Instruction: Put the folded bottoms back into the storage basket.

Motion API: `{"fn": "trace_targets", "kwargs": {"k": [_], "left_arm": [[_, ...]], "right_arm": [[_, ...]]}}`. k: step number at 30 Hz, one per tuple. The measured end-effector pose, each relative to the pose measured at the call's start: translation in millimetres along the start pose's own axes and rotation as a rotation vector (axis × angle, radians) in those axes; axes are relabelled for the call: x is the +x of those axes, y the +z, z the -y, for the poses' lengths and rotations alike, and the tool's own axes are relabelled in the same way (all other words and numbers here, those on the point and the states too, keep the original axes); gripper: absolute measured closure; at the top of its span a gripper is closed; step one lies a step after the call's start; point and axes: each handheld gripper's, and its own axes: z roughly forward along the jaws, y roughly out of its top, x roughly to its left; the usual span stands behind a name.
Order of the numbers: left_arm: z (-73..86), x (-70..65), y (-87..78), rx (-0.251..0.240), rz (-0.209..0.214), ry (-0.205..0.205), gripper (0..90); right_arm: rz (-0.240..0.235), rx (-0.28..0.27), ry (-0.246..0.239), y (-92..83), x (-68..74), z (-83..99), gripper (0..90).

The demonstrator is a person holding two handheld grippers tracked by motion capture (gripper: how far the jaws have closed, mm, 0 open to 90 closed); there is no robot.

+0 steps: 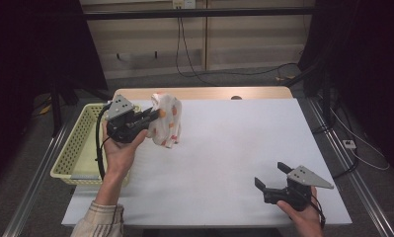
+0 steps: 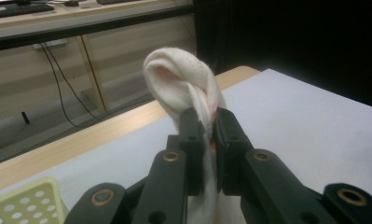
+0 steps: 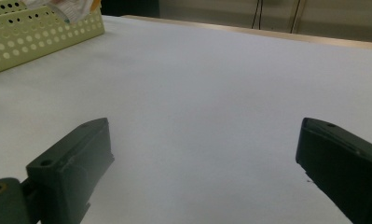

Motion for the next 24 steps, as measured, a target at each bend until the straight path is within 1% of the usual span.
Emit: {"fn": "trace_targets", "kwargs": {"k": [1, 4, 8, 19, 20, 22, 24], "left_arm": [[0.0, 0.3, -1.4, -0.006, 0.001, -0.002, 83.3], [0.6, 1.3, -6.4, -0.002, -0.002, -0.003, 83.3], [2.3, 1.4, -13.9, 0.003, -0.007, 0.009, 83.3], [1.3, 14.7, -28.9, -0.013, -0.038, -0.027, 83.4], [0.8, 15.9, -30.7, -0.015, -0.036, -0.026, 83.4], [0.0, 17.7, -34.6, -0.028, -0.033, -0.039, 83.4], [-1.0, 19.2, -38.6, -0.034, -0.035, -0.038, 83.4]], "right_arm": [[0.000, 0.000, 0.000, 0.0, 0.1, 0.0, 3.2], [0.001, 0.002, 0.004, 0.7, 0.0, 0.1, 3.2], [-0.005, -0.001, -0.005, 0.5, 0.7, -0.1, 3.2], [-0.005, 0.000, 0.001, -0.1, 0.9, -0.4, 3.2], [-0.005, -0.001, -0.001, 0.0, 0.9, -0.3, 3.2], [-0.004, -0.001, 0.000, -0.1, 1.1, -0.4, 3.1], [-0.003, 0.000, 0.003, -0.2, 0.9, -0.3, 3.1]]}}
